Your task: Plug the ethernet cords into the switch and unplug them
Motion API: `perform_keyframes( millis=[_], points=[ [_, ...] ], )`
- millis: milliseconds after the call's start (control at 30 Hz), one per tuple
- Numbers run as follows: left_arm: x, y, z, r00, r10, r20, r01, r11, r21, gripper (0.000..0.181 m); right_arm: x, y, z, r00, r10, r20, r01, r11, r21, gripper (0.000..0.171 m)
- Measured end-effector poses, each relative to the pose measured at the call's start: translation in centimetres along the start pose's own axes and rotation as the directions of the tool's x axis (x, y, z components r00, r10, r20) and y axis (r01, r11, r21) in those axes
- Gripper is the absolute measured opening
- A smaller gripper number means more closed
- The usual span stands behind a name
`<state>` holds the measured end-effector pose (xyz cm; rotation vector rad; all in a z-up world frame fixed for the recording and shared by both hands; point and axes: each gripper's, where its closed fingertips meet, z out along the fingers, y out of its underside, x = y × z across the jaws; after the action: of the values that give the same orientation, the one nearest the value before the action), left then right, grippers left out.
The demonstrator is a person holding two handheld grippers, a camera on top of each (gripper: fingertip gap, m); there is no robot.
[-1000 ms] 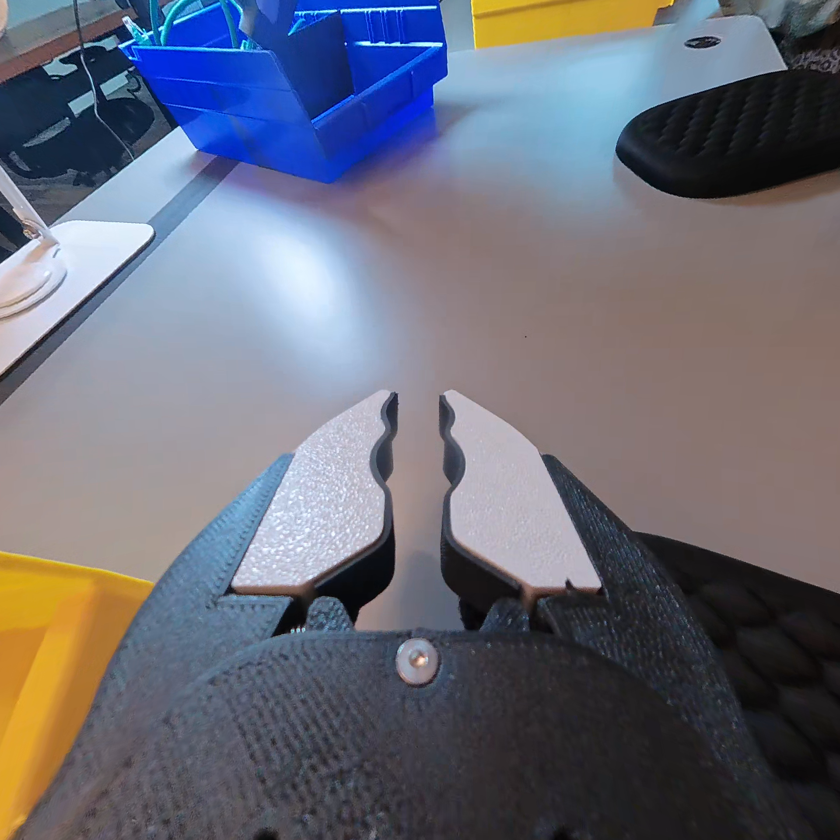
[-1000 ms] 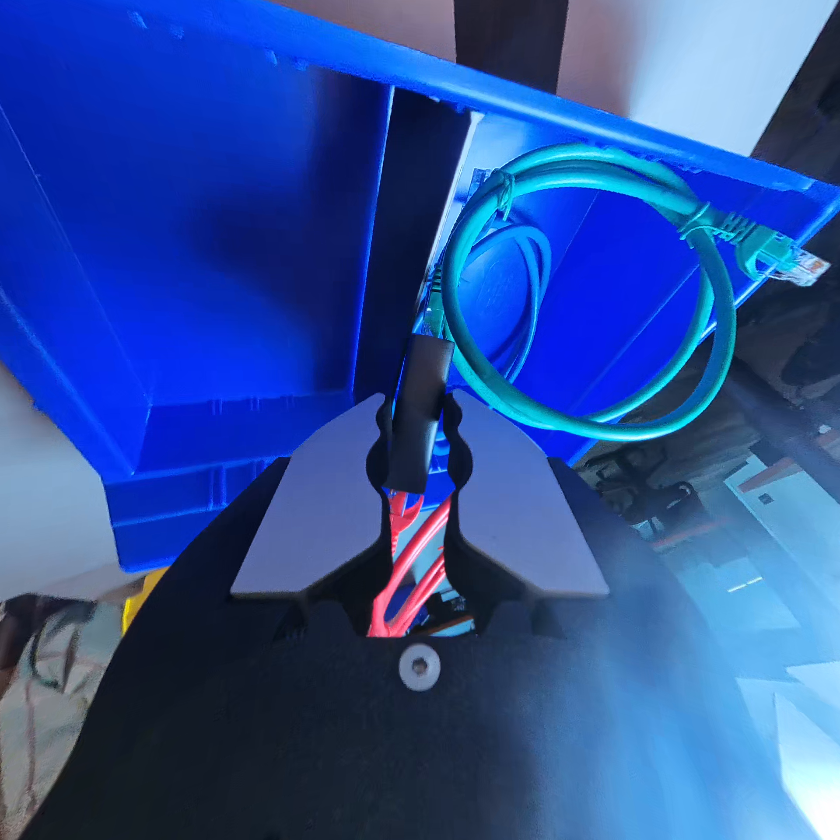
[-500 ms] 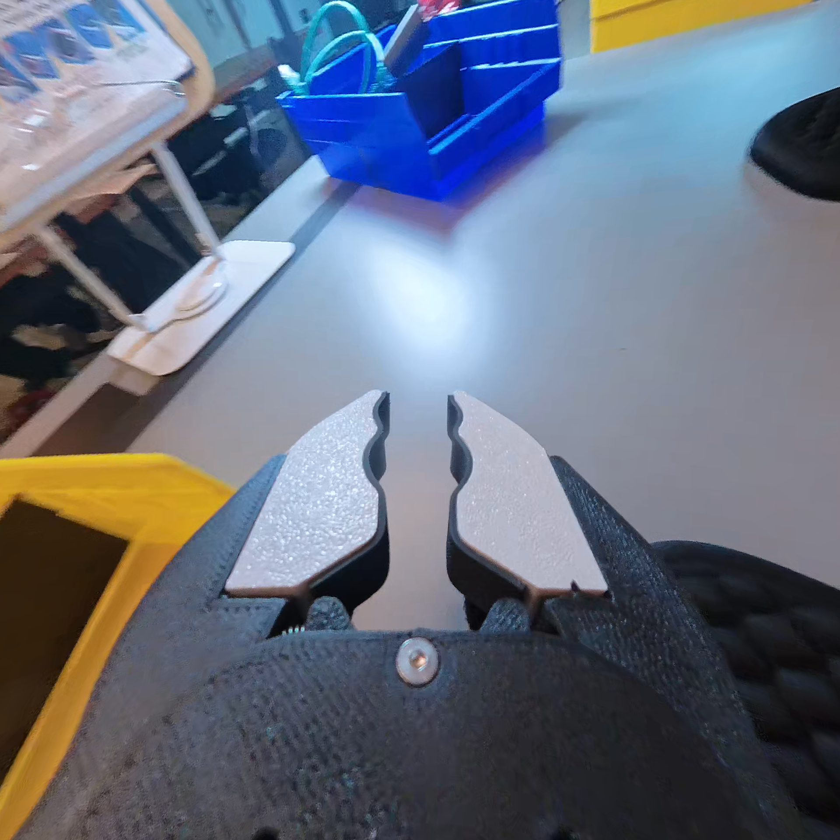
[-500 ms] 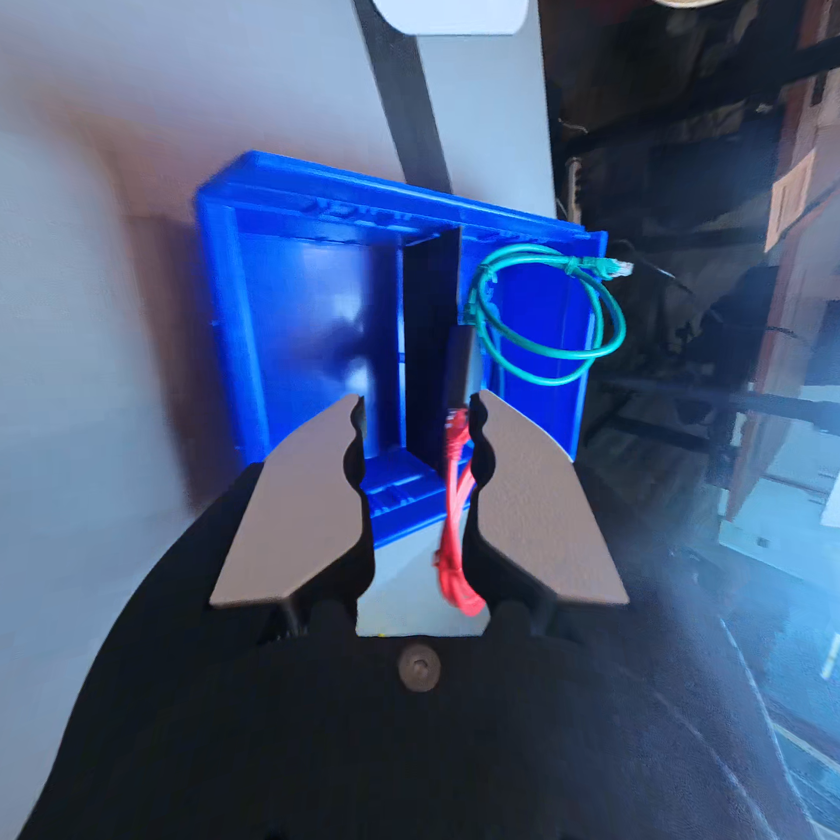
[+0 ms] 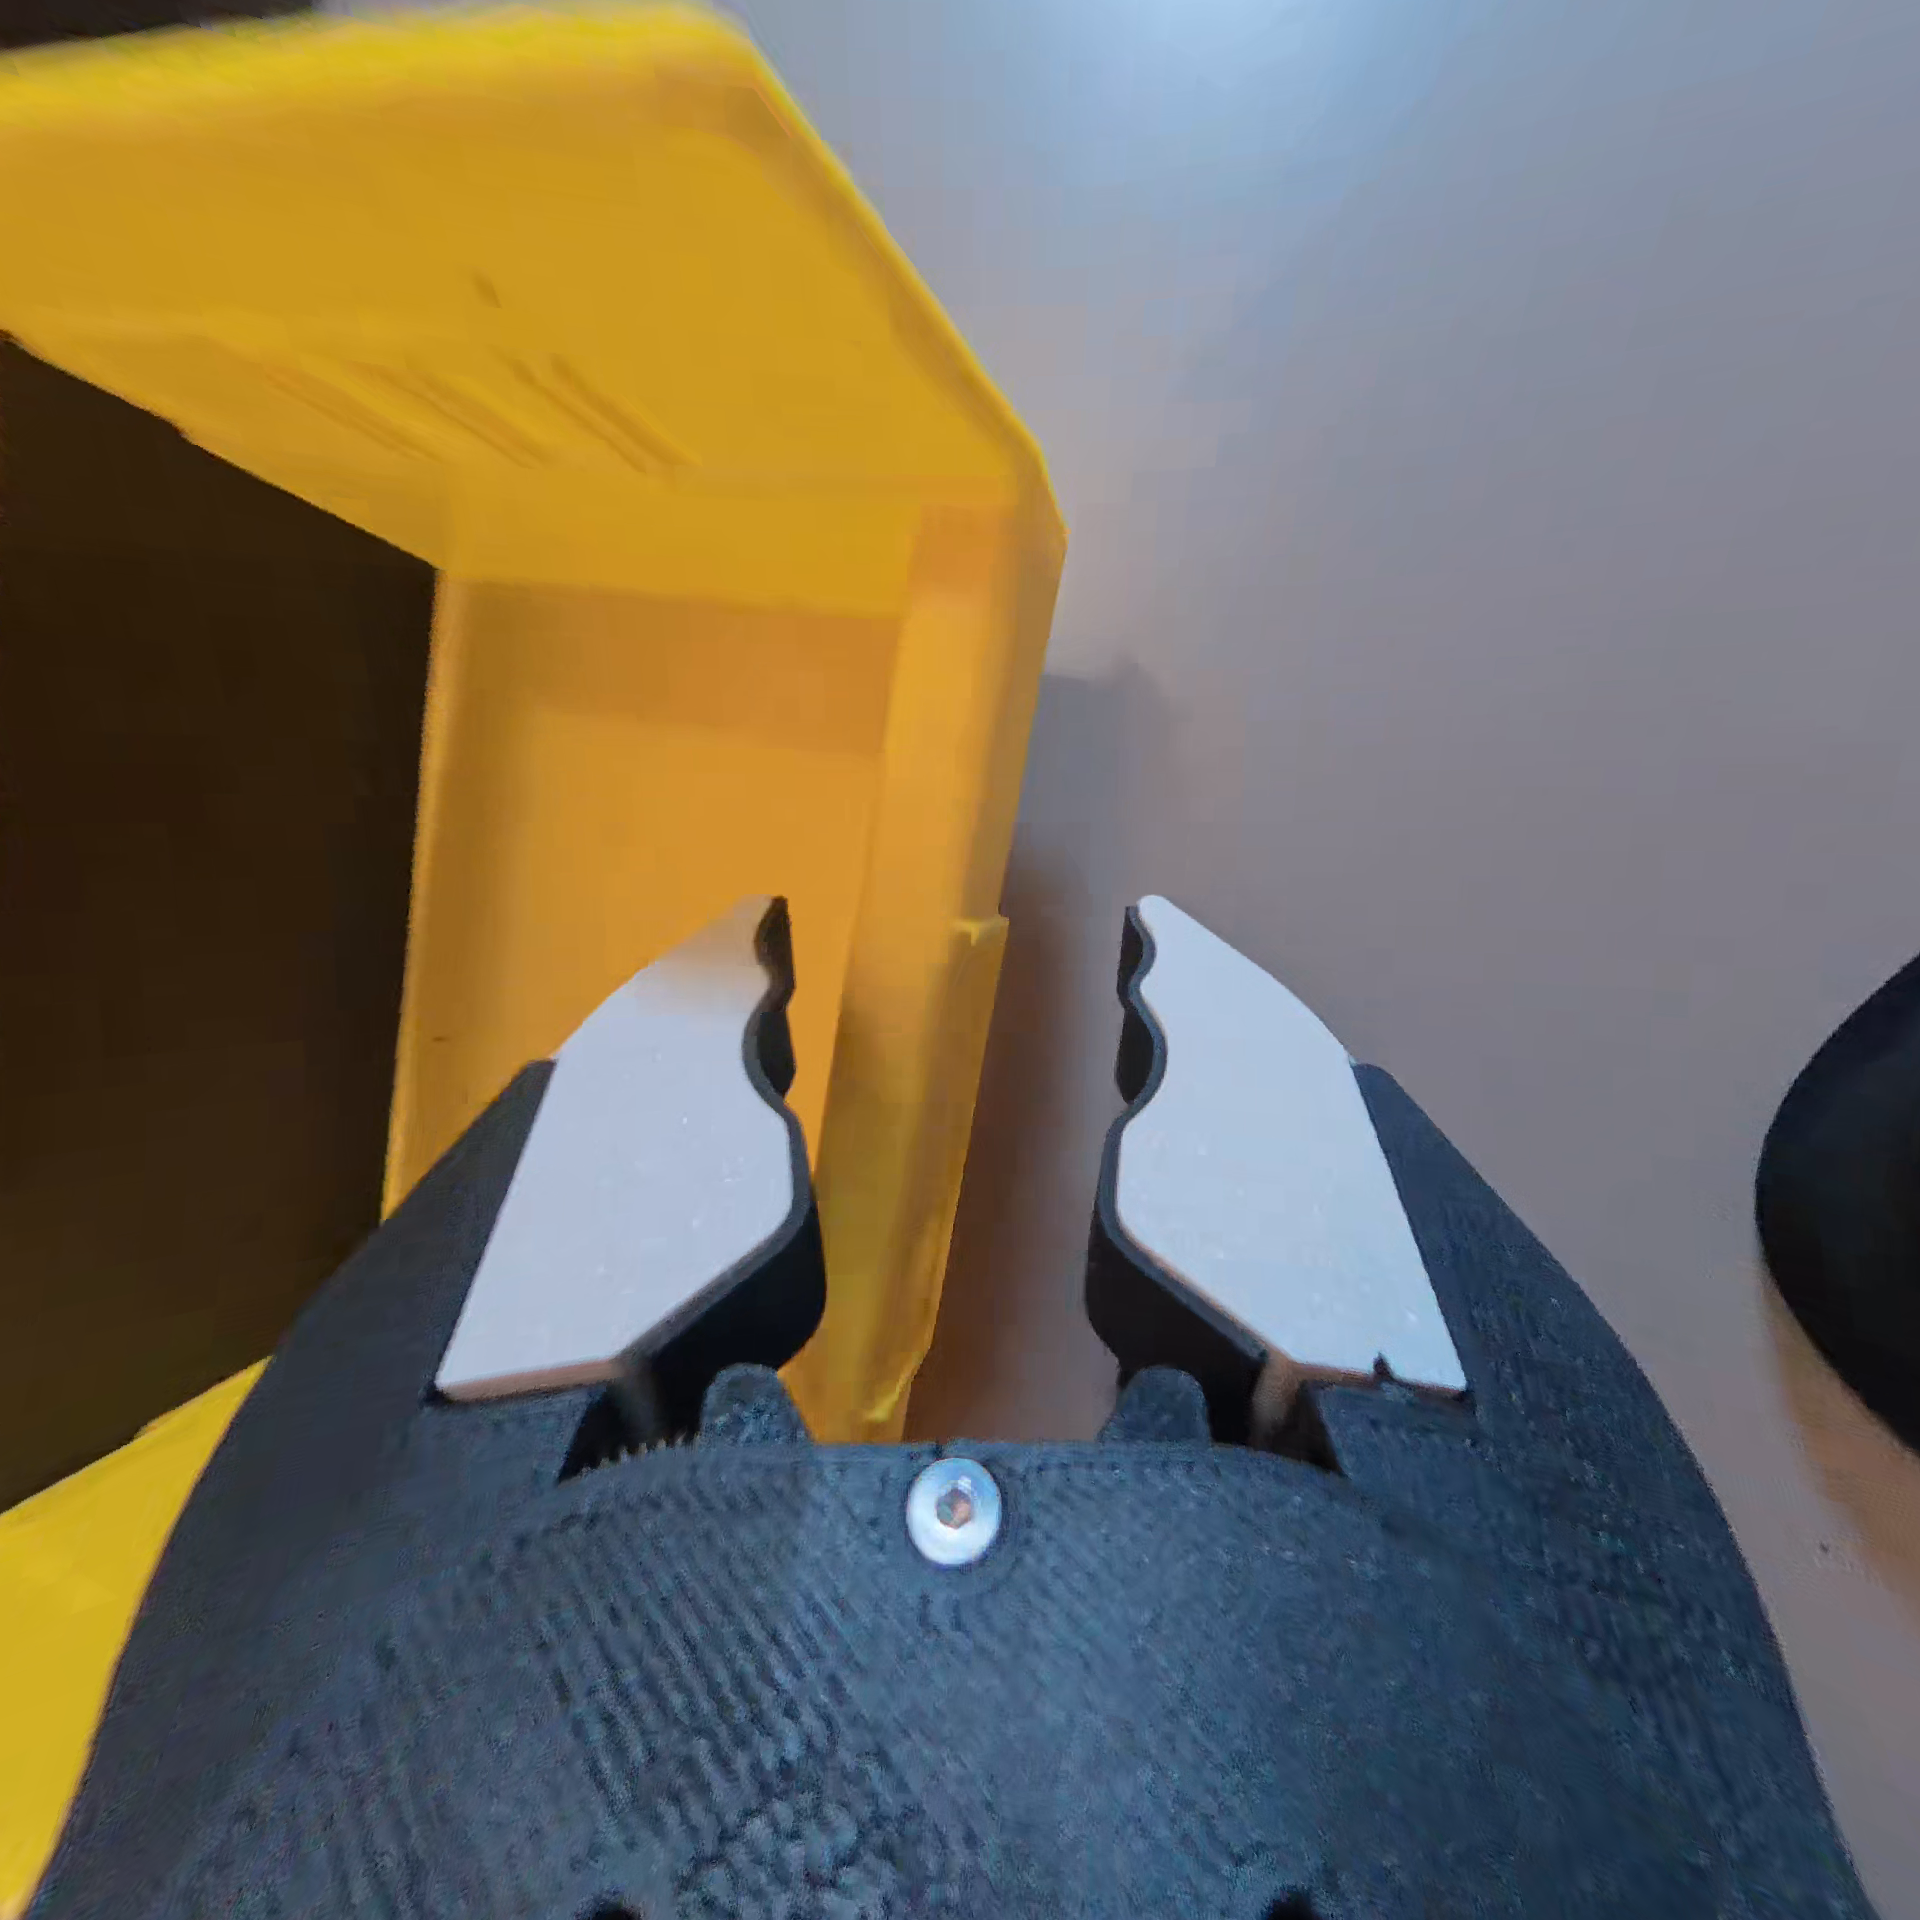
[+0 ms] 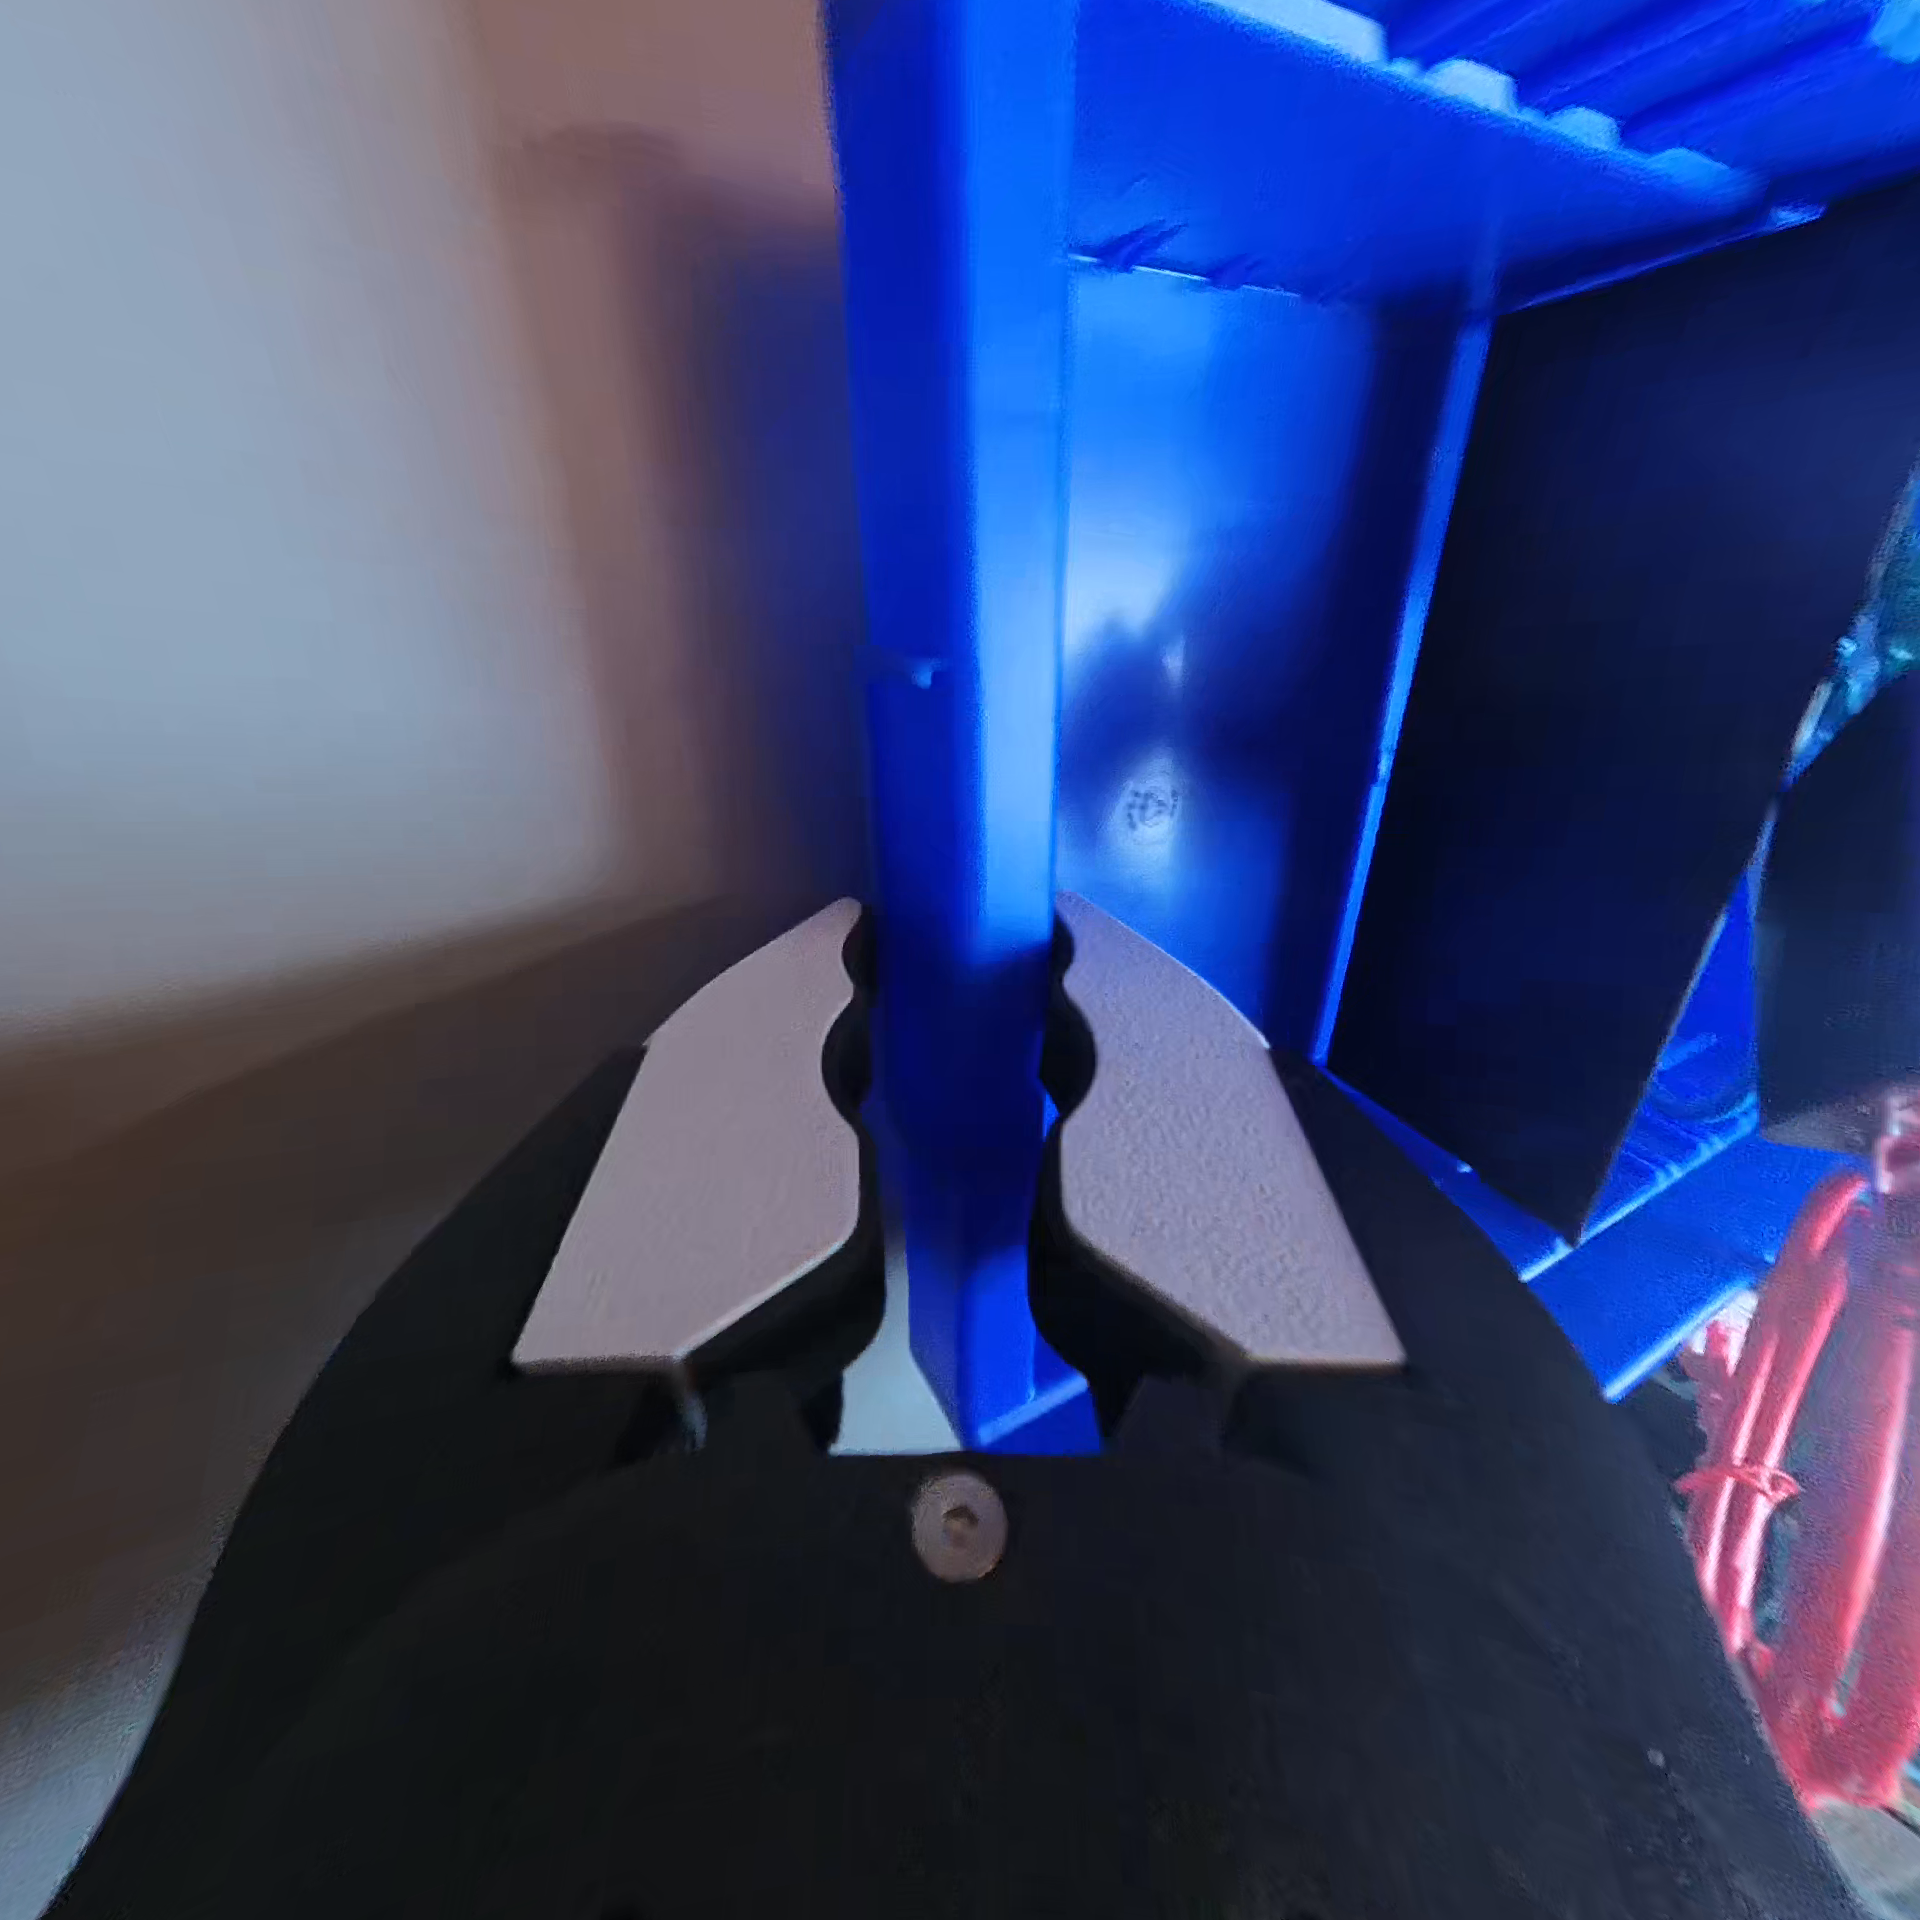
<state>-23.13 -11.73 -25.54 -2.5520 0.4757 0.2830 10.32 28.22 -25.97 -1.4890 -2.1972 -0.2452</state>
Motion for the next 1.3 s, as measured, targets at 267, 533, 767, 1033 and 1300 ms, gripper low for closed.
perform_keyframes(
  millis=[267, 533, 767, 1033, 1300],
  points=[
    [1.8, -0.8, 1.0, 0.988, 0.153, 0.005, -0.153, 0.988, 0.026, 0.030, -4.0, 0.2, -2.3, 0.987, -0.129, -0.092, 0.129, 0.992, -0.002, 0.030],
    [9.9, -7.6, 1.8, 0.924, 0.378, -0.063, -0.367, 0.920, 0.138, 0.031, -11.8, 0.5, -7.2, 0.894, -0.296, -0.338, 0.322, 0.947, 0.022, 0.033],
    [11.3, -15.2, 3.6, 0.869, 0.481, 0.115, -0.494, 0.834, 0.247, 0.032, -15.9, 1.0, -14.9, 0.921, 0.265, -0.286, -0.105, 0.875, 0.473, 0.036],
    [20.3, -26.2, -3.0, 0.901, 0.036, -0.432, 0.261, 0.750, 0.607, 0.052, -12.2, 9.2, -15.0, 0.639, 0.760, 0.118, -0.635, 0.435, 0.638, 0.053],
    [21.9, -31.2, 4.1, 0.958, -0.048, -0.283, 0.196, 0.830, 0.523, 0.048, -8.9, 7.2, -11.2, 0.637, 0.770, 0.043, -0.636, 0.493, 0.594, 0.016]
  ],
)
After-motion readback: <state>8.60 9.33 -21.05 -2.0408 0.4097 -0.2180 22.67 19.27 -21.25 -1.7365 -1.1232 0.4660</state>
